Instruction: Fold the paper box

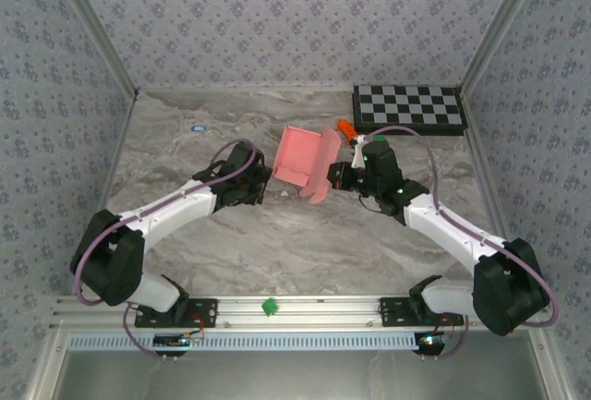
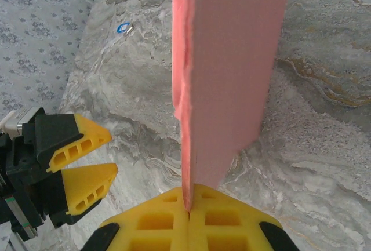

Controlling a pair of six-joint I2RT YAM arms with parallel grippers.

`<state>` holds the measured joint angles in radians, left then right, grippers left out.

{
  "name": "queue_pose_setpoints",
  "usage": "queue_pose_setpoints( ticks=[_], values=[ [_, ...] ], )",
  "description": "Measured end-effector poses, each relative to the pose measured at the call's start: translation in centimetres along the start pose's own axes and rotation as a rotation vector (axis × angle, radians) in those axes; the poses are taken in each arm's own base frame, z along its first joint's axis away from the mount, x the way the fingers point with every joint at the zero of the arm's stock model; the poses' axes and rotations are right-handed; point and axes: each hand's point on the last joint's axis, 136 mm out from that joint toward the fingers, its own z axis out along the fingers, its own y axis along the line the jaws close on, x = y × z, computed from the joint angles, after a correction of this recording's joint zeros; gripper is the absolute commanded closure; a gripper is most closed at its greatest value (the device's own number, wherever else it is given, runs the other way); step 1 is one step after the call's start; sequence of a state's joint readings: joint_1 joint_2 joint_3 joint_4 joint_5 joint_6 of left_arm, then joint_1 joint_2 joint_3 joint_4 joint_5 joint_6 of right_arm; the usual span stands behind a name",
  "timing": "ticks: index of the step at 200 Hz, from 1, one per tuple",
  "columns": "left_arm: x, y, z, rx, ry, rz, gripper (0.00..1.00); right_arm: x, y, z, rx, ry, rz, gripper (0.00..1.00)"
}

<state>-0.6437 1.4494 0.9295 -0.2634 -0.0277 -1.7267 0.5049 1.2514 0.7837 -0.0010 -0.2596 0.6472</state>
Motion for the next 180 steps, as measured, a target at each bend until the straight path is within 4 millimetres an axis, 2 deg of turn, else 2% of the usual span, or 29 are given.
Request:
queue_pose_setpoints(
  ticks=[6, 33, 73, 98, 136, 180],
  values=[
    [0.0, 0.0, 0.0, 0.001, 0.002, 0.002, 0.36, -0.1, 0.0, 0.0, 0.004, 0.002, 0.001, 1.0],
    [0.1, 0.0, 0.0, 0.001, 0.006, 0.035, 0.27, -0.3, 0.0, 0.3, 0.026, 0.024, 0.002, 1.0],
    [-1.0, 0.4, -0.5, -0.029, -0.053, 0.161, 0.26, -1.3, 0.2, 0.4, 0.079, 0.09, -0.043, 1.0],
    [-2.2, -0.2, -2.2, -0.023, -0.127, 0.261, 0.26, -1.4, -0.1, -0.1, 0.089, 0.156, -0.043, 1.0],
    [-4.8, -1.1, -4.3, -0.032, -0.211, 0.396, 0.26, -1.3, -0.5, -1.3, 0.076, 0.255, -0.049, 1.0],
    [-7.7, -0.2, -4.6, -0.094, -0.197, 0.545, 0.25, -1.1, 0.5, -2.5, 0.024, 0.377, -0.1, 1.0]
  ],
)
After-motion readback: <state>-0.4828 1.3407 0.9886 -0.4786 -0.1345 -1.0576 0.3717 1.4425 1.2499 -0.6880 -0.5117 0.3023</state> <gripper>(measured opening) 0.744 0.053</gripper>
